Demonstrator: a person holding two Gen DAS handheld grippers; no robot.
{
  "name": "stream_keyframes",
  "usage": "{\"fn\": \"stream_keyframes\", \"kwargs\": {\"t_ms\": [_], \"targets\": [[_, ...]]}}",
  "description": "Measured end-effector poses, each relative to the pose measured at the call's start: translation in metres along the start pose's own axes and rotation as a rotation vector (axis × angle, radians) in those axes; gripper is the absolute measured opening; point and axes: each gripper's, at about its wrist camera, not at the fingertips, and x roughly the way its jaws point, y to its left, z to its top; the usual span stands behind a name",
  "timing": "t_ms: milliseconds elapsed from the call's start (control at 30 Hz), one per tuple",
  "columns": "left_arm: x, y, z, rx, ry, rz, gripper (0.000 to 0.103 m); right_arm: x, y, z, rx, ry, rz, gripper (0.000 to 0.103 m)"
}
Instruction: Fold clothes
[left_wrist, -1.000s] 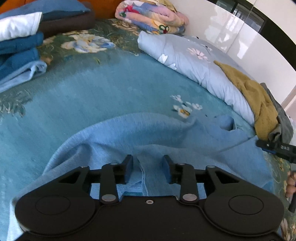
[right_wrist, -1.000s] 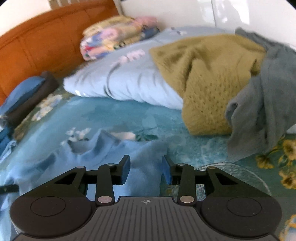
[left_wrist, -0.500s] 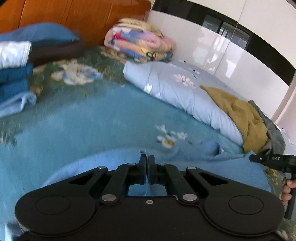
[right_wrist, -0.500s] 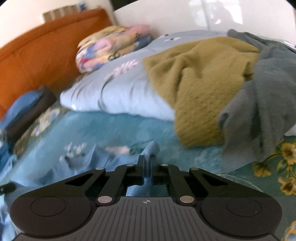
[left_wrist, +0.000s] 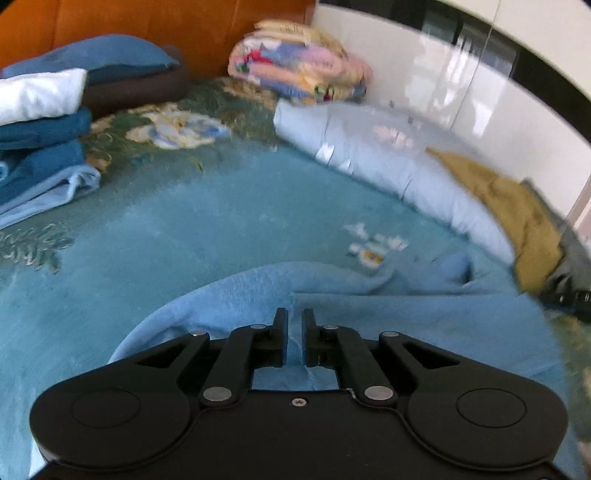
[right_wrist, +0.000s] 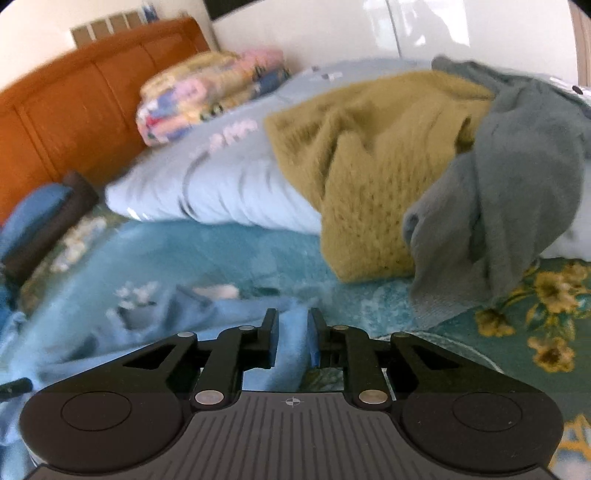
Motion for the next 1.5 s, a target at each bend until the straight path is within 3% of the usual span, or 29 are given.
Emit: {"fn": "stream_keyframes", "kwargs": {"t_ms": [100, 167, 300, 367, 600, 700, 867, 967, 1100, 1200, 1367, 1500], "targets": [[-0.021, 0.0, -0.019, -0.055, -0.023, 0.023, 0.021, -0.032, 0.008, -0.011, -0.017, -0.014, 0.059, 0.019], [-0.035, 0.001, -0.031, -0.091, -0.038, 0.039, 0.041, -0.052, 0.014, -0.02, -0.035, -0.023, 0.083, 0.025], [-0.062, 0.001, -0.056, -0.164, -0.069, 0.07, 0.052, -0.093, 0.021, -0.04, -0.053, -0.011, 0.117, 0.032], [-0.076, 0.002, -0.068, -0.2, -0.085, 0.086, 0.066, -0.107, 0.024, -0.049, -0.068, -0.007, 0.114, 0.036], [-0.123, 0.006, -0.111, -0.343, -0.139, 0.143, 0.068, -0.138, 0.028, -0.078, -0.074, 0.048, 0.117, 0.04], [-0.132, 0.029, -0.121, -0.522, -0.161, 0.173, 0.067, -0.144, 0.034, -0.089, -0.077, 0.069, 0.122, 0.041], [-0.133, 0.073, -0.129, -0.912, -0.179, 0.083, 0.066, -0.149, 0.05, -0.102, -0.116, 0.098, 0.134, 0.043], [-0.133, 0.089, -0.126, -1.045, -0.247, 0.101, 0.065, -0.15, 0.063, -0.105, -0.143, 0.109, 0.148, 0.043], [-0.128, 0.105, -0.125, -1.199, -0.273, 0.122, 0.061, -0.152, 0.081, -0.107, -0.214, 0.111, 0.159, 0.048], [-0.126, 0.108, -0.12, -1.238, -0.281, 0.13, 0.056, -0.152, 0.092, -0.11, -0.266, 0.118, 0.162, 0.048], [-0.124, 0.113, -0.121, -1.256, -0.26, 0.204, 0.007, -0.151, 0.098, -0.114, -0.285, 0.129, 0.177, 0.048], [-0.128, 0.109, -0.112, -1.153, -0.274, 0.261, 0.003, -0.149, 0.097, -0.115, -0.279, 0.138, 0.184, 0.048]]}}
